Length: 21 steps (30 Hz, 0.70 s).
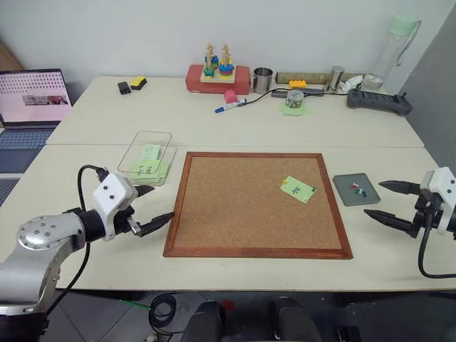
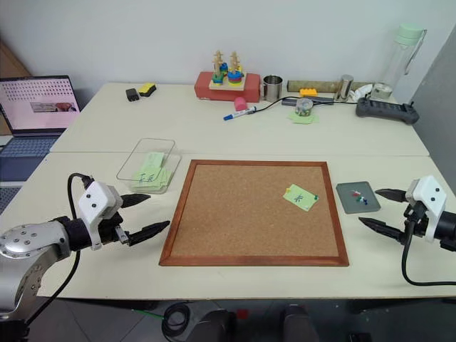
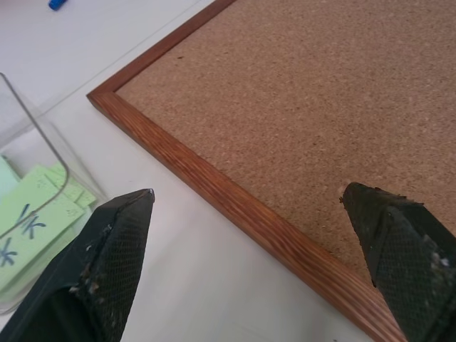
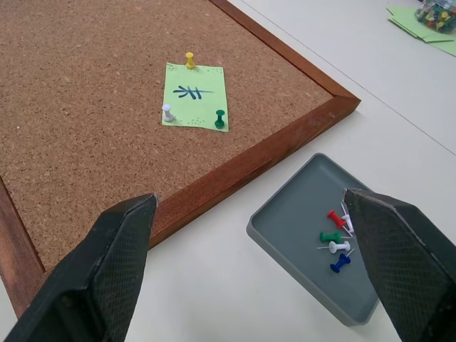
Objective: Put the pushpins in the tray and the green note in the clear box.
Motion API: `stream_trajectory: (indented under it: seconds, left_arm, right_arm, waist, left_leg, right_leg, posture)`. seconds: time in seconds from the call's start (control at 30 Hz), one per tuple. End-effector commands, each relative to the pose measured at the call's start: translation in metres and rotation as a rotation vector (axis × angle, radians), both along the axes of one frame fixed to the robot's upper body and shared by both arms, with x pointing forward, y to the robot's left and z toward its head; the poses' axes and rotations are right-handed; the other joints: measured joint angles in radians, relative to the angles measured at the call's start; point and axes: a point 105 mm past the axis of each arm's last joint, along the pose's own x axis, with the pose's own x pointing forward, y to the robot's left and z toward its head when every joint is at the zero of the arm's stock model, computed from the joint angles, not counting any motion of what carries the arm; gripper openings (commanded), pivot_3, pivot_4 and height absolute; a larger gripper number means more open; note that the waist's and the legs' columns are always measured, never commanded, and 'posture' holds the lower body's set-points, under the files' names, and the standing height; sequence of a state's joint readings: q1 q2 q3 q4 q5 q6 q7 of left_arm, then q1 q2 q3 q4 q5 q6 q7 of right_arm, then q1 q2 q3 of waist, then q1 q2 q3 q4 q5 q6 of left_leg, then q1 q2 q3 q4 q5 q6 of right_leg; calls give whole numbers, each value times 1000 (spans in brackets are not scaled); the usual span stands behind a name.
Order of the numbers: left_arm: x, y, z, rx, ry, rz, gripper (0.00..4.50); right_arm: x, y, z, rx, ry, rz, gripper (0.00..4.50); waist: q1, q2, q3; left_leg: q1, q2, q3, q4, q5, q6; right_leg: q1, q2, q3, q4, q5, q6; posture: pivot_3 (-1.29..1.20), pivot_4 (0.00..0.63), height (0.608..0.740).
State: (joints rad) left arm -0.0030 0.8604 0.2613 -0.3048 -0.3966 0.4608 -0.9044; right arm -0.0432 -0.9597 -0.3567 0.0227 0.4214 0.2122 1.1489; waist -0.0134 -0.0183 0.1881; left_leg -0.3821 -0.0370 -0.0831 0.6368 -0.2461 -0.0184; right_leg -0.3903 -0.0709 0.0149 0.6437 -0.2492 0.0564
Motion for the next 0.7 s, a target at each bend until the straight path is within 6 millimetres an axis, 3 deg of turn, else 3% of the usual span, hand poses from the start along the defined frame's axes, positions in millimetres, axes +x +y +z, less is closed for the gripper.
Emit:
stream_trajectory:
  seconds: [0.03, 0.27, 0.53, 0.7]
  left_arm:
    - [0, -21, 19, -23, -43, -97, 4500]
    - [4, -69, 28, -68, -68, -285, 3290]
    - [21, -126, -2, -103, -66, -436, 1616]
    - [36, -143, -23, -109, -73, -445, 691]
  right_arm:
    - [-3, -1, 14, 5, -54, -7, 4369]
    - [-7, 5, 11, 26, -46, -21, 4500]
    - [2, 43, 14, 60, -55, 48, 4500]
    - [16, 72, 14, 82, -44, 121, 4500]
  waist:
    - [2, 0, 0]
    - [11, 0, 0]
    - [10, 0, 0]
    - [9, 0, 0]
  left_leg:
    - [0, 0, 0, 0, 0, 0]
    - [0, -1, 1, 1, 0, 0]
    - [0, -1, 2, 2, 0, 0]
    - [-1, -2, 2, 5, 0, 0]
  right_leg:
    - [0, 0, 0, 0, 0, 0]
    - [1, 0, 0, 0, 0, 1]
    - [1, 1, 0, 1, 1, 1]
    - [1, 1, 1, 1, 2, 3]
  posture:
    - [0, 150, 740]
    - [0, 150, 740]
    - [0, 150, 740]
    - [0, 150, 740]
